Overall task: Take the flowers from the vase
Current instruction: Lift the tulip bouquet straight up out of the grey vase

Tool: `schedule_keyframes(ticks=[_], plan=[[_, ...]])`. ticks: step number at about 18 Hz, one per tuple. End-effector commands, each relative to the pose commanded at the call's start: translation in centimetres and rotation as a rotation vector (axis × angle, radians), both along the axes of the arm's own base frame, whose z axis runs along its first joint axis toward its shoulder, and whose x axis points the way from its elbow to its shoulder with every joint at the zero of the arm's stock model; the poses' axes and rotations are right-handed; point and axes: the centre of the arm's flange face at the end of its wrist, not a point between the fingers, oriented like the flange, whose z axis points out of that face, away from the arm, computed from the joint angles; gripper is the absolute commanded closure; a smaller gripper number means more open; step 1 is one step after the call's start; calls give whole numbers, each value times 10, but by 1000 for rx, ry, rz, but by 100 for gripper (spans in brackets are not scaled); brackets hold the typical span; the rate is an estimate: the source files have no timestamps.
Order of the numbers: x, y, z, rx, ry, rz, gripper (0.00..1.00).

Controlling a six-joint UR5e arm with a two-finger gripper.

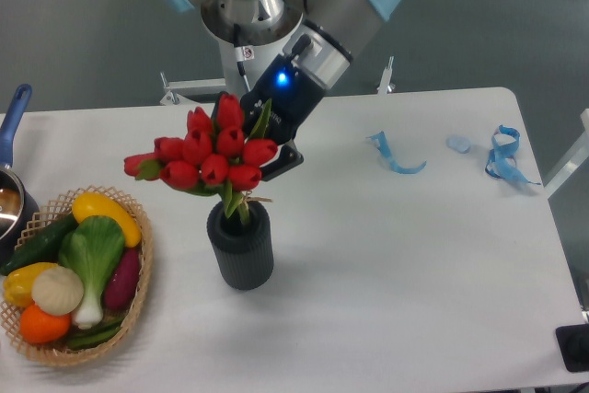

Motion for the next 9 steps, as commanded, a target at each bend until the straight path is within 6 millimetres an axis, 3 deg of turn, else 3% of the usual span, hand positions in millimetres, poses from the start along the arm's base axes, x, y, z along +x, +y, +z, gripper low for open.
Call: schedule_keyframes(ticks=[4, 9], plan=[[-3, -2, 31, 18, -24, 34, 62], [-8, -19, 78, 37, -44, 109, 62]])
